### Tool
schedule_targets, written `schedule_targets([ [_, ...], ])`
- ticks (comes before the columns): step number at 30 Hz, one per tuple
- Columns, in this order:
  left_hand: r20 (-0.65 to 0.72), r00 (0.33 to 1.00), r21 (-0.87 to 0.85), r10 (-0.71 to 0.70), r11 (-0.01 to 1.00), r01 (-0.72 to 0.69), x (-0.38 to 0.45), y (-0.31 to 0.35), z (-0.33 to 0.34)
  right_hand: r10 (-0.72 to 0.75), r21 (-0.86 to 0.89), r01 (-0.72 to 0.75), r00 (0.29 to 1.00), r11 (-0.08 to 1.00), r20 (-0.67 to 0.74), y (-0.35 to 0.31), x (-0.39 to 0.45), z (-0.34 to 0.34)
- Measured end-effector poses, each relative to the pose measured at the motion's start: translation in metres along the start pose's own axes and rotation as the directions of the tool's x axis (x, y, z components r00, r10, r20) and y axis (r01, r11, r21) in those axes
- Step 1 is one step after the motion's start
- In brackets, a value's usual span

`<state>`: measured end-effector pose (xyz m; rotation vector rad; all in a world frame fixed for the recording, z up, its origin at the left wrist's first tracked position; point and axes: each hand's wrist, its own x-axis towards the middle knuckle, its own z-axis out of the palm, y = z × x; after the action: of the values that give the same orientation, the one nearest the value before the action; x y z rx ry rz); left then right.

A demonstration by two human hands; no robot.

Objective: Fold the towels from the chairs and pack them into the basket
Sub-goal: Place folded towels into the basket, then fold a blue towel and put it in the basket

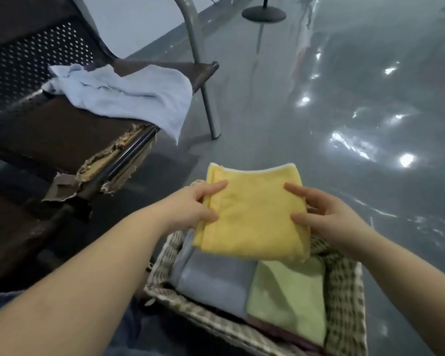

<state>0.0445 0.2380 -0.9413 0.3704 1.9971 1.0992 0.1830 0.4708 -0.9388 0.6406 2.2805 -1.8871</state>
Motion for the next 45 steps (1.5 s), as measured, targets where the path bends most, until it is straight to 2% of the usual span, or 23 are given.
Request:
schedule_targets([
  [4,0.067,0.994,0.154,-0.088,0.985,0.077,0.010,-0.033,0.013,0.049,0.021,-0.048,0.997,0.999,-0.055,0.057,-0.014,0.033],
  [8,0.130,0.969,0.358,-0.209,0.921,0.151,0.019,-0.062,0.020,0.147,-0.034,-0.150,0.987,0.988,-0.063,0.102,-0.016,0.069],
  [13,0.047,0.968,0.450,-0.246,0.871,0.199,0.035,-0.093,0.031,0.217,-0.015,-0.219,0.973,0.976,-0.075,0.122,0.002,0.096],
  [17,-0.021,0.974,0.550,-0.224,0.812,0.198,0.045,-0.107,0.035,0.265,-0.025,-0.267,0.963,0.963,-0.049,0.134,0.011,0.109],
  [22,-0.020,0.963,0.612,-0.270,0.758,0.225,0.041,-0.102,0.038,0.311,-0.144,-0.308,0.950,0.941,0.003,0.131,0.010,0.107],
  [25,-0.008,0.968,0.629,-0.252,0.751,0.200,0.033,-0.098,0.039,0.264,-0.306,-0.261,0.964,0.916,-0.030,0.120,0.008,0.100],
  [28,-0.004,0.984,0.650,-0.177,0.747,0.137,0.020,-0.088,0.036,0.172,-0.487,-0.167,0.984,0.857,-0.034,0.101,0.009,0.091],
  [33,-0.088,0.996,0.692,0.005,0.720,0.058,-0.009,-0.061,0.023,-0.016,-0.728,0.096,0.993,0.679,0.115,0.050,0.019,0.092],
  [36,-0.170,0.978,0.748,0.121,0.662,0.048,-0.027,-0.043,0.015,-0.100,-0.779,0.201,0.979,0.594,0.177,0.015,0.027,0.100],
  [39,-0.263,0.947,0.782,0.184,0.615,0.098,-0.043,-0.030,0.007,-0.191,-0.788,0.312,0.950,0.531,0.248,-0.018,0.037,0.111],
  [45,-0.403,0.908,0.757,0.116,0.599,0.260,-0.056,-0.021,-0.032,-0.288,-0.795,0.438,0.895,0.420,0.341,-0.079,0.066,0.131],
])
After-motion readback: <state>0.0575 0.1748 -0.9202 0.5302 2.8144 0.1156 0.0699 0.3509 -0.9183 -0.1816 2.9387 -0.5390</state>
